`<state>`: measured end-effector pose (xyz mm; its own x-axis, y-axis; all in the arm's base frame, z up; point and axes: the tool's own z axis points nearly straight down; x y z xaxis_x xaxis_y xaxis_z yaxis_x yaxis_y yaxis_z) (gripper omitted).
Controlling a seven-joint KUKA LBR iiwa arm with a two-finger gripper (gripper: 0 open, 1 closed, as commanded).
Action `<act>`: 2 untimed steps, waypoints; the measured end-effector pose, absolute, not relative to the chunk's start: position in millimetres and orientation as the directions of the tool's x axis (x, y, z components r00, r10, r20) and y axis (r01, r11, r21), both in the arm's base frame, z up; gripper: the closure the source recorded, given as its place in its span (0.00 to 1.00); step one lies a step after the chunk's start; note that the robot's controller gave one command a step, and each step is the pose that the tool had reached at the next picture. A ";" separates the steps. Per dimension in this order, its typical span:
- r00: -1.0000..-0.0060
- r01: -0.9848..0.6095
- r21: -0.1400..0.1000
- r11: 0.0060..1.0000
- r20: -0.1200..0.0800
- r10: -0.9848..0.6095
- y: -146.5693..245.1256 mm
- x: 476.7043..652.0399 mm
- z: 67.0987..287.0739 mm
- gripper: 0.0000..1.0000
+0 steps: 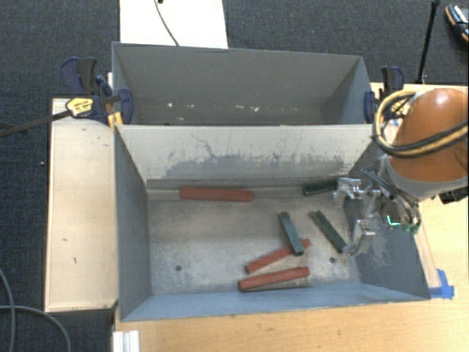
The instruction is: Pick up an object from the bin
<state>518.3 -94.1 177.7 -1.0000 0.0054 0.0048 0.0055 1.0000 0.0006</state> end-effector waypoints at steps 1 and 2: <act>-1.000 0.002 -0.001 1.000 -0.003 0.002 -93.8 520.2 181.3 0.00; -0.989 0.148 0.001 0.989 -0.012 0.148 -98.8 524.8 152.5 0.00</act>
Offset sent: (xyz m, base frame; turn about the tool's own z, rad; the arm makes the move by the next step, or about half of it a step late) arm 0.0091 -0.0156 -0.1077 0.4848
